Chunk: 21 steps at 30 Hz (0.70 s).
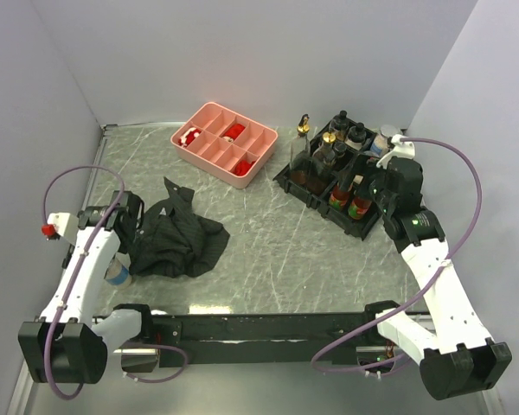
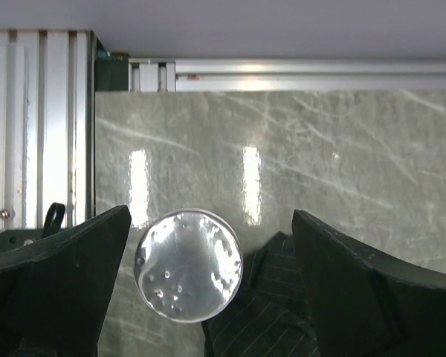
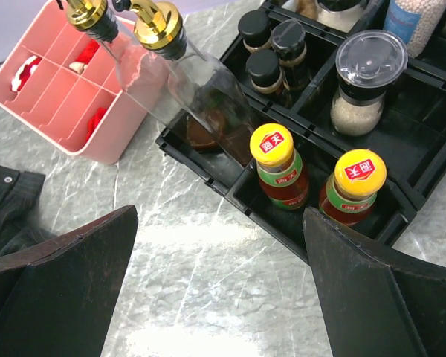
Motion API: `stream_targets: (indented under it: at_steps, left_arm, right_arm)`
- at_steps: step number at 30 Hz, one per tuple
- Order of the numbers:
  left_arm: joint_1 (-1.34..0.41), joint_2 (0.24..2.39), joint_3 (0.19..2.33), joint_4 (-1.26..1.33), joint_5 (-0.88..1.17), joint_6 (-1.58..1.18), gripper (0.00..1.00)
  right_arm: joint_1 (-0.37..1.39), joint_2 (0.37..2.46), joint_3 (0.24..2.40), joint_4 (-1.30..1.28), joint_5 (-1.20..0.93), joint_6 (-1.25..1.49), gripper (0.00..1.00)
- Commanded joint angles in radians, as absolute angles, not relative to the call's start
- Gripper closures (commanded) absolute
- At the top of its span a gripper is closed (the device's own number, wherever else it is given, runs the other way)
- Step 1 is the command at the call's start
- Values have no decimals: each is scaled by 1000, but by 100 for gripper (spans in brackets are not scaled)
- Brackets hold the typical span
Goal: Organize the condiment bottles
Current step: Pick up the bottle from the corner of the board.
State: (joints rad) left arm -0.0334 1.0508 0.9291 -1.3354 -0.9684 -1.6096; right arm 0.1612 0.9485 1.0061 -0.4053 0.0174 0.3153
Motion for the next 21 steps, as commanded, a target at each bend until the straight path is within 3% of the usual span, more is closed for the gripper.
stream_targets:
  at_steps: [1, 9, 12, 16, 18, 21]
  left_arm:
    - [-26, 1054, 927, -1370, -881, -1637, 4]
    - [-26, 1163, 893, -1370, -839, -1678, 1]
    - [-26, 1180, 884, -1373, -815, -1710, 8]
    - [-26, 1164, 891, -1371, -857, -1707, 34]
    - [-23, 1147, 910, -1371, -883, -1694, 39]
    - [-18, 1143, 946, -1371, -900, -1678, 59]
  right_arm:
    - [173, 934, 1012, -383, 29, 296, 0]
    - [172, 908, 1002, -393, 38, 304, 0]
    - [173, 905, 994, -382, 17, 314, 0]
    - [181, 907, 1000, -400, 8, 310, 0]
    - [183, 896, 994, -397, 24, 317, 0]
    - [183, 899, 999, -403, 29, 319, 0]
